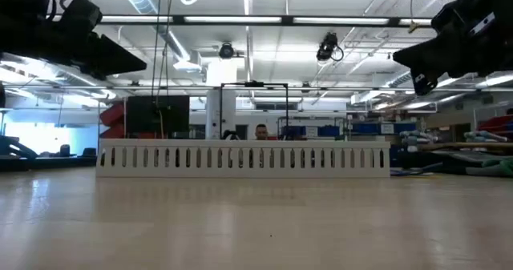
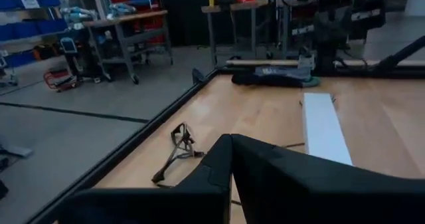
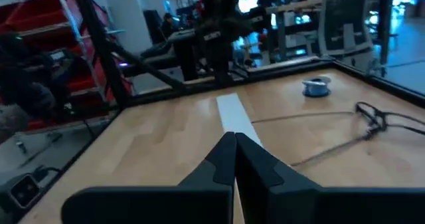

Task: Ziptie cables
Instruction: Return to Home Position

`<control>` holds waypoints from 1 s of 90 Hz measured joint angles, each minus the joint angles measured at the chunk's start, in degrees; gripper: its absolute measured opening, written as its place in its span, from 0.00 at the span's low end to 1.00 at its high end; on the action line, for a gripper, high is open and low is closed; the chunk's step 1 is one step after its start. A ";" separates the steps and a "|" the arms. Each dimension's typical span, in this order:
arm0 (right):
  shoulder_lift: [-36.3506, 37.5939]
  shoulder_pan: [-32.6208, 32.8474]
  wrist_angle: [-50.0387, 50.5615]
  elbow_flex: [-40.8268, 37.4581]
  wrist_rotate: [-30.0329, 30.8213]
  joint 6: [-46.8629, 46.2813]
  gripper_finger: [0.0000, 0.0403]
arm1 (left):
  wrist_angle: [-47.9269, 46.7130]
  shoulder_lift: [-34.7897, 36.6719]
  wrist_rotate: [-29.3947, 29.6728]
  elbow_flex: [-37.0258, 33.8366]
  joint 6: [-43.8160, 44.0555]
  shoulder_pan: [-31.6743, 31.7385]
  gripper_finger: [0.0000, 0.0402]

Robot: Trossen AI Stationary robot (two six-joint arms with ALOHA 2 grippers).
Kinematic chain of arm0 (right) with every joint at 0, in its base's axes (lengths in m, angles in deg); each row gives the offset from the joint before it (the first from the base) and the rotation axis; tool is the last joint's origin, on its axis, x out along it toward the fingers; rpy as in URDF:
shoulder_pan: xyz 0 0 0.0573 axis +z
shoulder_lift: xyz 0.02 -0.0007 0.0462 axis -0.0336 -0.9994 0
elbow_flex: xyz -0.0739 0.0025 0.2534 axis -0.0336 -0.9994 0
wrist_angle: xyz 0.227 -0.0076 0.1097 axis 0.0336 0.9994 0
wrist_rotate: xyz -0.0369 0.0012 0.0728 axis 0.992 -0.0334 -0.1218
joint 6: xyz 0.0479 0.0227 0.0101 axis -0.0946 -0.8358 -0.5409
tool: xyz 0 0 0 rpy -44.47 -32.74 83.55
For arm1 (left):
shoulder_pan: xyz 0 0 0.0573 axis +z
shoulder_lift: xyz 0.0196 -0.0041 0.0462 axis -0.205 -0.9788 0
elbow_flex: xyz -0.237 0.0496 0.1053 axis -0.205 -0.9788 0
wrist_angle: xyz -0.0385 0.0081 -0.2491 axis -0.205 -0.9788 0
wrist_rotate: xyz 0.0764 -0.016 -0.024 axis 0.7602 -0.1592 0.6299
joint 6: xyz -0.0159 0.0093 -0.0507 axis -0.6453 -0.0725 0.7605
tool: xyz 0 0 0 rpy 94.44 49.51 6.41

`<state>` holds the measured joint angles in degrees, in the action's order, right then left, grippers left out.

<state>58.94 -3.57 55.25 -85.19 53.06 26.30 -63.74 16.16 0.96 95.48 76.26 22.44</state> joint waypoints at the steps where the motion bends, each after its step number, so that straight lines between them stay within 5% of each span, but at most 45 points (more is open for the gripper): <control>1: 0.28 0.00 0.27 0.00 0.13 -0.01 0.01 | -0.01 0.38 0.09 -0.19 0.00 0.00 0.00; 16: 4.23 0.01 4.03 -0.01 0.77 0.05 0.01 | -0.07 7.33 1.86 -3.86 0.28 0.02 0.00; 36: 8.37 0.02 11.93 -0.03 5.88 -0.49 0.01 | 0.53 7.20 2.32 -4.34 1.08 0.28 0.00; 90: 12.58 0.02 14.87 -0.07 5.70 2.93 0.01 | 0.07 7.35 0.13 -4.34 1.36 0.28 0.00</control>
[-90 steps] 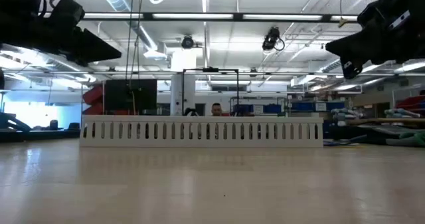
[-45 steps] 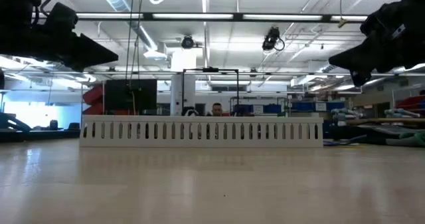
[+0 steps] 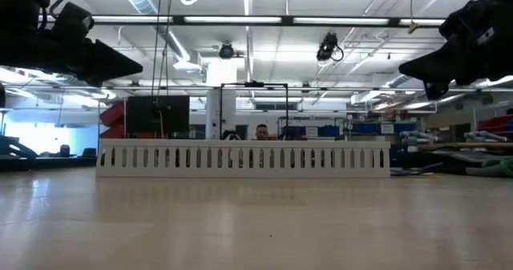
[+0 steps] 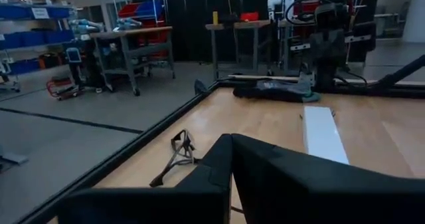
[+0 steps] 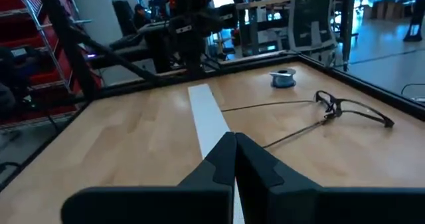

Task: Ziptie cables
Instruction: Return to Home Position

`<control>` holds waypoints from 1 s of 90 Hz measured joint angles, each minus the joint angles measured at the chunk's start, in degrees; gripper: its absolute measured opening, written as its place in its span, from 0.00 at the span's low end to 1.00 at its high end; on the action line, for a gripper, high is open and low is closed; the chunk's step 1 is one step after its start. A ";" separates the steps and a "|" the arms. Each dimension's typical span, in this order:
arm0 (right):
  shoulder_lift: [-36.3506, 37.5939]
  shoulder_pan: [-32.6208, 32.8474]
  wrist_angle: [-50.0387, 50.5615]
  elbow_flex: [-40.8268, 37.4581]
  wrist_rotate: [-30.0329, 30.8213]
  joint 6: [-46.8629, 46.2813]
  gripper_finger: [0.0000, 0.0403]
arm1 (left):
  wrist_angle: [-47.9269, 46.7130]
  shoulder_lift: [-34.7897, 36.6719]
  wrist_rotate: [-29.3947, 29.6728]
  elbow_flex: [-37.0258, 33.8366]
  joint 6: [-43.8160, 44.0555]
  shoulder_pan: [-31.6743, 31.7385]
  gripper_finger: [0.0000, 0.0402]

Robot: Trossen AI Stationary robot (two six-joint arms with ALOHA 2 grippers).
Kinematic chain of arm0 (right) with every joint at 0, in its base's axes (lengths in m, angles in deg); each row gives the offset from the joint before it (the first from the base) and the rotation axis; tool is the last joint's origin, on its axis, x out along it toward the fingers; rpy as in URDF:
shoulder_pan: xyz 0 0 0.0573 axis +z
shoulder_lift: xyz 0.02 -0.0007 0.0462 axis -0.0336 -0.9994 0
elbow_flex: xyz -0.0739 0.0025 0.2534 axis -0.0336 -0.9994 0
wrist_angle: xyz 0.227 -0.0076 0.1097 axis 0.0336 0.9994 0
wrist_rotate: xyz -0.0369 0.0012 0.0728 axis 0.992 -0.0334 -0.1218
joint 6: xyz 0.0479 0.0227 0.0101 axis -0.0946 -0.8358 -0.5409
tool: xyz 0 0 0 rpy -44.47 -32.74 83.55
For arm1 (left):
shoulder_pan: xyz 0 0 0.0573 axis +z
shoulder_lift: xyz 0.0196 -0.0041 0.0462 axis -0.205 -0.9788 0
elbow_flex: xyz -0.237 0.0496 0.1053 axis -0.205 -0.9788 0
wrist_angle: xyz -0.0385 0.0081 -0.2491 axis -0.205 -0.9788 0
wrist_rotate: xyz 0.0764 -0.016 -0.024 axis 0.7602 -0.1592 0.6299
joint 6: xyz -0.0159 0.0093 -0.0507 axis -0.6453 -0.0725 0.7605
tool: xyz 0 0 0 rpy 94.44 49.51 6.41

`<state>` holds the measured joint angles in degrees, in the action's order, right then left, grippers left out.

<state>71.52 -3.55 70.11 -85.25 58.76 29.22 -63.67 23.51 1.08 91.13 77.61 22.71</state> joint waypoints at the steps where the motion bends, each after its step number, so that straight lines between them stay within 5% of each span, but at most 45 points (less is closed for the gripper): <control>1: 0.00 0.00 0.01 0.00 0.00 0.12 0.01 | 0.00 0.00 -0.01 0.00 0.00 0.01 0.00; 90: -0.44 0.00 -0.73 -0.04 0.00 0.56 0.01 | 3.72 -1.55 0.04 -0.24 0.04 0.00 0.00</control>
